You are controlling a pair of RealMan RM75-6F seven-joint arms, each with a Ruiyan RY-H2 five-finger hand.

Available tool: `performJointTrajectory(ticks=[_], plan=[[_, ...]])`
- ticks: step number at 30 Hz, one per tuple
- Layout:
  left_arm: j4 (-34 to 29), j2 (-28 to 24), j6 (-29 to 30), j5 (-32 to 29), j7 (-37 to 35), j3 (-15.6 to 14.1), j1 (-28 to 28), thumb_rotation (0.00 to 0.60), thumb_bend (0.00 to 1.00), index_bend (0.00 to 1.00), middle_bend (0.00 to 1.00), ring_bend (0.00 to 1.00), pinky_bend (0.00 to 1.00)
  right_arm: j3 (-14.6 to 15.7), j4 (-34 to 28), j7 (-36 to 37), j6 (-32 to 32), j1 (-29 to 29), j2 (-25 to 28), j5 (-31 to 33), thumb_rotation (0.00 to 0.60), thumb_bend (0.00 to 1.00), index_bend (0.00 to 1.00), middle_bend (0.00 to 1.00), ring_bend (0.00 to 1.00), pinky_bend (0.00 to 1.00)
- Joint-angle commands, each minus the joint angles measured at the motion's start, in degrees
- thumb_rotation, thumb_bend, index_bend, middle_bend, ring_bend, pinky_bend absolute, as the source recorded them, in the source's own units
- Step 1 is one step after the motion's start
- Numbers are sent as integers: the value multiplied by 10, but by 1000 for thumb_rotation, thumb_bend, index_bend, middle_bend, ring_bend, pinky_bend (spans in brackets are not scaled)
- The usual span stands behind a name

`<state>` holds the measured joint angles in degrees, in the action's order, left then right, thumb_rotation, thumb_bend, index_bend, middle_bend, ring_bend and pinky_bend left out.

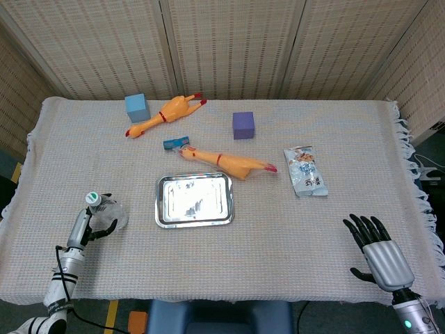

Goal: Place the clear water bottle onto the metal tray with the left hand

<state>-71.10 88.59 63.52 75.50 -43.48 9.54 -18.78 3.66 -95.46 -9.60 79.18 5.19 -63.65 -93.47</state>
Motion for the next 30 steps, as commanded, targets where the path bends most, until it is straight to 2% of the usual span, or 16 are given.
performJointTrajectory(ticks=[1,6,9,14,15,17,19,22,25,27,30], plan=[[-3,-1,9,-1,3,1,5,600,468,261,335,179,282,0,0,-1,-1,0,0,1,600,28,0,0,0,0],[-15,-11,35,11,-7,5,13,600,482,291,355,204,315,0,-2,-4,-3,1,-1,4,600,28,0,0,0,0],[-53,-31,53,26,-20,17,10,600,493,293,353,204,316,0,-2,-5,-5,2,-1,5,600,29,0,0,0,0],[-197,-83,99,67,15,40,1,600,494,283,341,193,298,0,-2,-10,-11,4,-3,8,600,28,0,0,0,0],[-239,-98,104,72,23,42,2,600,494,274,333,184,288,0,-2,-11,-13,5,-4,8,600,28,0,0,0,0],[-274,-116,101,73,51,32,6,600,489,252,311,163,269,-1,-3,-11,-17,7,-4,11,600,28,0,0,0,0],[-252,-107,78,46,66,11,11,600,477,233,293,146,256,-2,-3,-10,-18,8,-4,13,600,28,0,0,0,0],[-173,-75,-3,2,19,-22,5,600,470,225,285,141,256,0,-3,-9,-18,7,-3,12,600,28,0,0,0,0],[-113,-46,-29,12,-22,-30,-4,600,472,221,280,137,256,1,-4,-7,-18,7,-3,10,600,27,0,0,0,0],[-111,-42,-16,33,-24,-27,-9,600,474,221,281,137,256,1,-3,-5,-15,6,-2,8,600,27,0,0,0,0],[-163,-61,22,65,-1,-6,-19,600,475,221,281,138,256,0,-3,-4,-13,6,-2,10,600,28,0,0,0,0]])
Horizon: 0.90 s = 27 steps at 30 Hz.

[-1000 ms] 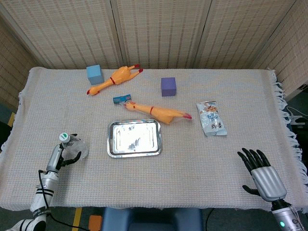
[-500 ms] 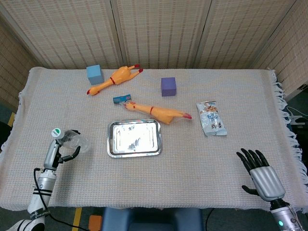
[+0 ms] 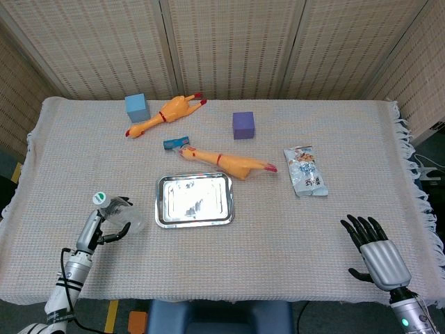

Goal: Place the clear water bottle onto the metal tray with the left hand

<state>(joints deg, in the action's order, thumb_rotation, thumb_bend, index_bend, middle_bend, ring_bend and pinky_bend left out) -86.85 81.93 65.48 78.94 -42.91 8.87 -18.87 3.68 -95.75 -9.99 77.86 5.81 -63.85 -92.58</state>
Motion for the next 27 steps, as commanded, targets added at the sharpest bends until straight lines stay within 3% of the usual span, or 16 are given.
performJointTrajectory(ticks=[1,5,8,9,14,17,23,27], plan=[[-36,-6,19,40,10,12,-22,600,475,222,281,137,256,0,0,0,-1,0,0,1,600,28,0,0,0,0],[-71,-21,28,43,35,24,-27,600,474,224,281,137,255,1,0,-1,-2,0,0,1,600,28,0,0,0,0],[-141,-57,31,35,80,39,-33,600,472,224,282,137,253,0,1,-4,-7,3,-2,3,600,29,0,0,0,0],[-145,-61,21,22,86,32,-30,600,471,224,281,137,252,0,1,-5,-9,3,-2,4,600,28,0,0,0,0],[-45,-20,-61,-13,33,-35,-23,600,470,224,279,137,250,1,1,-12,-15,5,-6,8,600,28,0,0,0,0],[27,18,-77,-6,-12,-47,-24,600,470,222,274,137,250,1,0,-14,-13,4,-7,8,600,28,0,0,0,0],[39,15,-33,27,-22,-28,-28,600,470,221,272,135,247,1,0,-7,-5,1,-3,6,600,28,0,0,0,0],[83,10,50,-6,58,30,-16,600,470,221,272,135,246,5,-2,-3,2,-1,1,-4,600,28,0,0,0,0]])
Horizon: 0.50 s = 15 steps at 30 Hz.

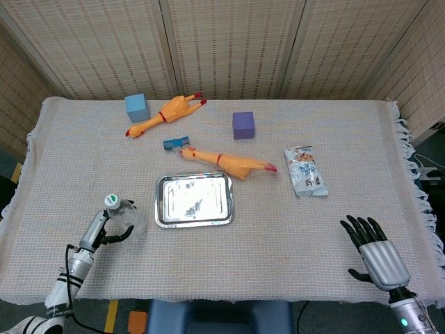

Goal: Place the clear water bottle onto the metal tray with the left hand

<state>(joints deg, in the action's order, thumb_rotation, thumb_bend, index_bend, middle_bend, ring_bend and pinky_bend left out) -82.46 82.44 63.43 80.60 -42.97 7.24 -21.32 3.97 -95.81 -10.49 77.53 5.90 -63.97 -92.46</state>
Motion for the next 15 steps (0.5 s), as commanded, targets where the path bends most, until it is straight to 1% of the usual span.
performJointTrajectory(ticks=[1,2,4,5,6,9,10,13,15], plan=[[56,5,89,-44,78,66,13,600,470,221,272,135,246,3,-1,4,11,-3,4,-11,600,28,0,0,0,0],[61,1,94,-59,79,78,16,600,469,221,271,135,245,3,0,6,15,-5,4,-13,600,28,0,0,0,0],[50,-15,99,-78,50,94,27,600,469,221,272,134,244,4,0,9,19,-6,5,-17,600,28,0,0,0,0],[41,-22,101,-76,36,94,31,600,469,221,272,133,243,4,1,9,18,-6,5,-16,600,28,0,0,0,0],[25,-30,100,-68,21,88,37,600,469,221,272,132,242,4,1,8,16,-5,5,-16,600,28,0,0,0,0],[-30,-42,84,-31,-20,52,46,600,470,217,268,126,236,5,1,4,11,-3,2,-16,600,28,0,0,0,0],[-48,-44,78,0,-27,28,46,600,470,212,265,123,233,5,1,2,9,-3,1,-16,600,28,0,0,0,0],[-78,-24,76,70,-25,-22,42,600,472,198,253,112,224,4,1,0,7,-2,-1,-13,600,28,0,0,0,0],[-92,-12,69,99,-26,-42,34,600,471,198,252,112,224,3,1,2,6,-2,0,-10,600,28,0,0,0,0]])
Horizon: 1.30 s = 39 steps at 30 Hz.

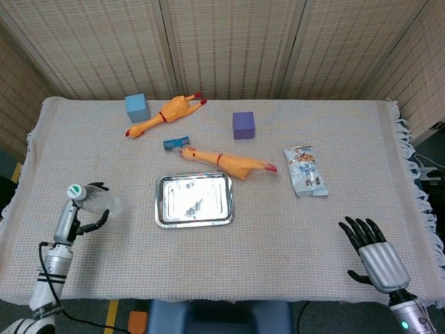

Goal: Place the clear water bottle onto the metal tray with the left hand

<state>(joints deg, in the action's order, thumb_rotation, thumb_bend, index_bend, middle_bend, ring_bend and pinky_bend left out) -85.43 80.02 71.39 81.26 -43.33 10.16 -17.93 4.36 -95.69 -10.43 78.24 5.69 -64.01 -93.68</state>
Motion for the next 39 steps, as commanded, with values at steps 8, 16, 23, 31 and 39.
performJointTrajectory(ticks=[8,16,23,31,39], plan=[[36,56,6,30,63,8,-27,600,469,199,252,113,225,-1,1,12,4,0,6,0,600,28,0,0,0,0],[62,37,-35,-14,-3,35,-44,600,466,197,250,107,224,-2,1,-6,-9,4,-2,7,600,29,0,0,0,0],[42,64,-53,-13,40,35,-75,600,466,197,251,110,226,-3,1,-1,-13,6,-1,11,600,29,0,0,0,0],[56,118,-96,-24,67,52,-133,600,469,183,239,100,213,-14,5,6,-32,15,0,38,600,28,0,0,0,0],[101,175,-98,-29,96,49,-160,600,469,182,238,100,213,-16,4,-5,-45,20,-5,52,600,28,0,0,0,0]])
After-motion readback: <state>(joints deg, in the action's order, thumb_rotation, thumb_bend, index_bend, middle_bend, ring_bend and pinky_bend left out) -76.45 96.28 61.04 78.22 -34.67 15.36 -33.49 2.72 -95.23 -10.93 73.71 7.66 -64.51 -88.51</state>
